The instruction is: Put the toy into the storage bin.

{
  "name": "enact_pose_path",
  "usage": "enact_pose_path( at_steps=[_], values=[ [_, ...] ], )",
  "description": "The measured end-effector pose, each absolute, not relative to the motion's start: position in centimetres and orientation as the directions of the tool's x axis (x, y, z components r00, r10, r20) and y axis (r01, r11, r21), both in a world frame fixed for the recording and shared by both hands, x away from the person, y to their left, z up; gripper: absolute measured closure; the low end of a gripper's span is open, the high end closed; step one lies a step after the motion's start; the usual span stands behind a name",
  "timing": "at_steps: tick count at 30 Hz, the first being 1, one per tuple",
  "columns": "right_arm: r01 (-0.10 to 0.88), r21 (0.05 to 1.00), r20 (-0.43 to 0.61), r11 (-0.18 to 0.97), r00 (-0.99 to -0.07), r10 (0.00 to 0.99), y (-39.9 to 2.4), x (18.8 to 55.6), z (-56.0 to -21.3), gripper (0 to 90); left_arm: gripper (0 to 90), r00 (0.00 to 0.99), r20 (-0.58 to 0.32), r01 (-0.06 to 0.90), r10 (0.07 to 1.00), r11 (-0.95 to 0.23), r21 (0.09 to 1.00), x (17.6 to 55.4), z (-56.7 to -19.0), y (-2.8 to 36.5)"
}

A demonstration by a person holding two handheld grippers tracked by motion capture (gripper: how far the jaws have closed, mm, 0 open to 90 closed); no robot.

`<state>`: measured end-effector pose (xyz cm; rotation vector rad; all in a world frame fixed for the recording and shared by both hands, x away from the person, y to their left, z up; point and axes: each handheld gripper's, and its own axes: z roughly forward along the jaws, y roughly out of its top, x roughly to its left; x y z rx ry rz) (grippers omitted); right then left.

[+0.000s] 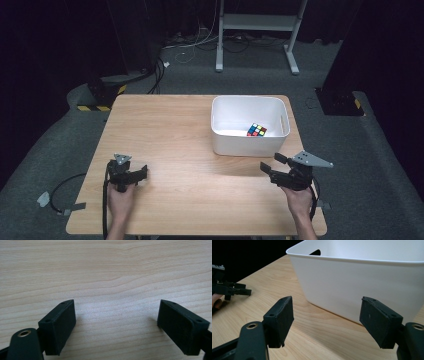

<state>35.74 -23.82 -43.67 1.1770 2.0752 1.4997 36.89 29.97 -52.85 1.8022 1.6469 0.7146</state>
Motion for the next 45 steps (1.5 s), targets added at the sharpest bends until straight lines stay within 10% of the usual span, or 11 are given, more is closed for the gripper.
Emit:
enact_pose_path(
  at_steps=[45],
  values=[
    [0.517,0.846,0.183,0.127,-0.507,0.842,-24.3,37.3,-47.8,26.7,15.3,0.089,0.0,0.68,0.996,-0.061,0.731,36.9,-52.8,30.0]
  ],
)
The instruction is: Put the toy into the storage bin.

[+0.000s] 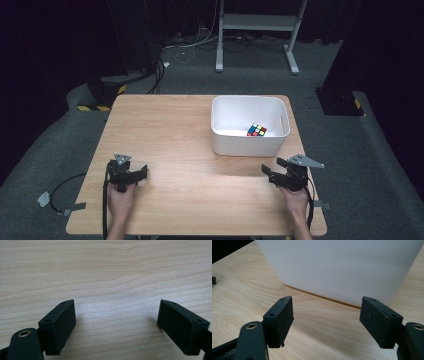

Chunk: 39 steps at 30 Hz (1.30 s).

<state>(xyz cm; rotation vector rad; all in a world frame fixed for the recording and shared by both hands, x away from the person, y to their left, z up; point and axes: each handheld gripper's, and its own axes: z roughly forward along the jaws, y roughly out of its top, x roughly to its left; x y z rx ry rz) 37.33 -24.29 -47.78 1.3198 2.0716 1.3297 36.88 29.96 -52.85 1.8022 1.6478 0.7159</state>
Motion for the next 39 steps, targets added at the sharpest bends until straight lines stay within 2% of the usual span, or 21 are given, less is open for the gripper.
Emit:
enact_pose_path(
  at_steps=[39],
  values=[
    [0.606,0.776,0.162,0.174,-0.458,0.874,-23.9,39.9,-50.0,26.5,15.4,0.089,0.0,0.68,0.996,-0.061,0.731,36.9,-52.8,30.0]
  ],
)
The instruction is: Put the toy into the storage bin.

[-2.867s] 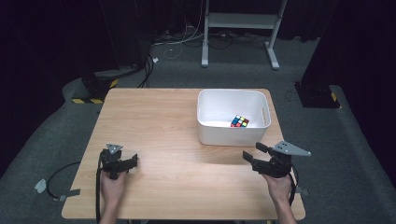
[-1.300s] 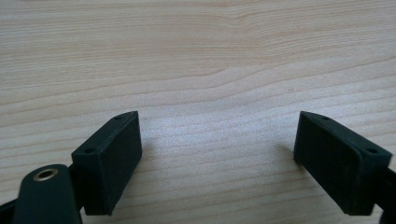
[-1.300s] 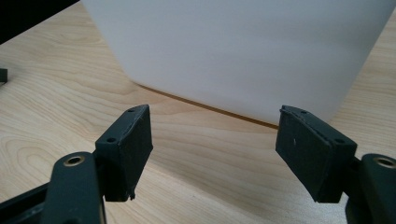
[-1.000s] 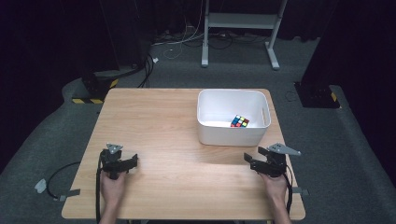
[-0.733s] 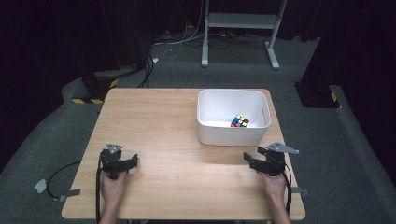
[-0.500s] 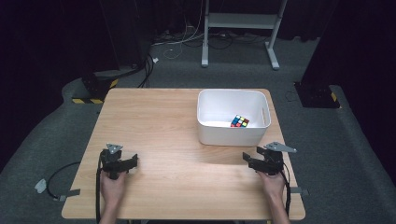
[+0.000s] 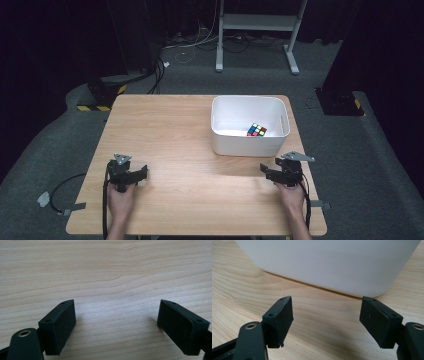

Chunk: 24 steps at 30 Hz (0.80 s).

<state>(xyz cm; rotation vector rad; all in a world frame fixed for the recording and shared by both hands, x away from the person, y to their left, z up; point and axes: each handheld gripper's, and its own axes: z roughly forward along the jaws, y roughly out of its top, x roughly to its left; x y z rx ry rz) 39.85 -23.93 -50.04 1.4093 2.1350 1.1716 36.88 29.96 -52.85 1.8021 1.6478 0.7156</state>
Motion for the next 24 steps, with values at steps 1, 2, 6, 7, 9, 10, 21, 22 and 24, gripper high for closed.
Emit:
enact_pose_path(
  at_steps=[1,2,6,7,9,10,21,22,24],
  values=[
    [0.608,0.774,0.16,0.178,-0.46,0.873,-23.9,39.9,-50.1,26.5,15.3,0.089,0.0,0.68,0.996,-0.061,0.731,36.9,-52.8,30.0],
    [0.608,0.774,0.16,0.178,-0.46,0.873,-23.9,39.9,-50.1,26.5,15.3,0.089,0.0,0.68,0.996,-0.061,0.731,36.9,-52.8,30.0],
    [0.614,0.769,0.163,0.177,-0.456,0.875,-24.0,40.1,-50.3,26.5,15.4,0.089,0.0,0.68,0.996,-0.061,0.731,36.9,-52.8,30.0],
    [0.616,0.768,0.162,0.178,-0.455,0.876,-24.0,40.2,-50.4,26.5,15.4,0.089,0.0,0.68,0.996,-0.061,0.731,36.9,-52.8,30.0],
    [0.62,0.764,0.162,0.177,-0.451,0.878,-24.0,40.2,-50.4,26.5,15.4,0.089,0.0,0.68,0.996,-0.061,0.731,36.9,-52.8,30.0],
    [0.621,0.763,0.16,0.179,-0.45,0.879,-24.0,40.3,-50.5,26.5,15.4,0.089,0.0,0.68,0.996,-0.061,0.731,36.9,-52.8,30.0],
    [0.641,0.74,0.136,0.204,-0.439,0.888,-23.9,40.7,-51.1,26.8,15.3,0.089,0.0,0.68,0.996,-0.061,0.731,36.9,-52.8,30.0],
    [0.641,0.74,0.136,0.204,-0.439,0.888,-23.9,40.7,-51.1,26.8,15.3,0.09,0.0,0.68,0.996,-0.061,0.731,36.9,-52.8,30.0],
    [0.643,0.737,0.13,0.208,-0.437,0.89,-23.9,40.8,-51.2,26.8,15.4,0.09,0.0,0.68,0.996,-0.061,0.731,36.9,-52.8,30.0]
  ],
)
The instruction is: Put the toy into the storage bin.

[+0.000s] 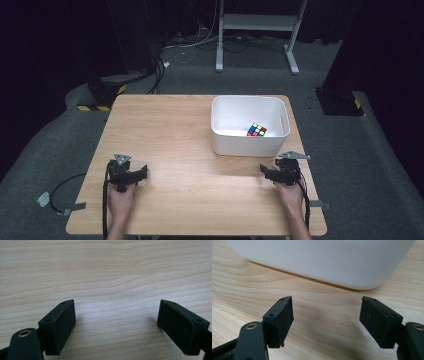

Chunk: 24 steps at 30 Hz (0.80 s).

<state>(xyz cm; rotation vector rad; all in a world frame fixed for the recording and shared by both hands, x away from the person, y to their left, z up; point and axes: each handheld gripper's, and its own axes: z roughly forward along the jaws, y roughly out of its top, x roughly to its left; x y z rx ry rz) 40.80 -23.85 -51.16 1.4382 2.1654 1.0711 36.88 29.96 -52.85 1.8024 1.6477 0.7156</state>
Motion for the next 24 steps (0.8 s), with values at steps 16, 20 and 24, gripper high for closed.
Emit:
enact_pose_path(
  at_steps=[16,20,24],
  values=[
    [0.664,0.707,0.072,0.245,-0.411,0.909,-23.81,41.31,-51.84,26.8,15.4,0.09,0.0,0.68,0.996,-0.061,0.731,36.88,-52.85,29.96],
    [0.663,0.707,0.065,0.246,-0.408,0.911,-23.73,41.36,-51.91,26.9,15.4,0.089,0.0,0.68,0.996,-0.061,0.731,36.88,-52.85,29.96],
    [0.659,0.706,0.046,0.258,-0.406,0.913,-23.6,41.34,-51.95,27.1,15.4,0.089,0.0,0.68,0.996,-0.061,0.731,36.88,-52.85,29.96]
  ],
)
